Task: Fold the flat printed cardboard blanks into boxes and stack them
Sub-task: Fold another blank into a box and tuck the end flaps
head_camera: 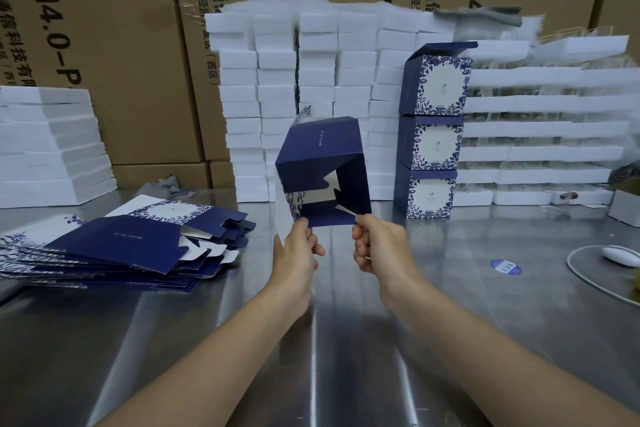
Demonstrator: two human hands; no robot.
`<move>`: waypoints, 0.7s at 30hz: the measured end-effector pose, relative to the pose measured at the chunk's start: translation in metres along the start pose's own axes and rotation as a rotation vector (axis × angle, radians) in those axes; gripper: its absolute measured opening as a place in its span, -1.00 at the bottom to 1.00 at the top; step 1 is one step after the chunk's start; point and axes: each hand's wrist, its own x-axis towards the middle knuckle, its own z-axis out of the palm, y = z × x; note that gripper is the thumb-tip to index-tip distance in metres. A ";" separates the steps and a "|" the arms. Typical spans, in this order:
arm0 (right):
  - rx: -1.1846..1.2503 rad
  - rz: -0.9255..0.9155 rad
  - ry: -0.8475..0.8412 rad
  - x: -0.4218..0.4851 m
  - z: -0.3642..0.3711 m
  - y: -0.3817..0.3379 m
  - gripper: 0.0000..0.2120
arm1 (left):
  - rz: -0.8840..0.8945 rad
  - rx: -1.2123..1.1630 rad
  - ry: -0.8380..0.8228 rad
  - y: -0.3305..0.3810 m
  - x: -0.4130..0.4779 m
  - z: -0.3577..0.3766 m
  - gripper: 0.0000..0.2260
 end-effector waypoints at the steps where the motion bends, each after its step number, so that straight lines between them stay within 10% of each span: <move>1: 0.008 0.001 0.001 0.000 0.000 -0.001 -0.70 | 0.012 -0.015 0.003 0.001 0.000 0.000 -0.72; 21: -0.023 -0.015 -0.210 -0.009 0.001 -0.002 -0.63 | 0.049 0.022 -0.297 0.003 -0.016 -0.001 -0.54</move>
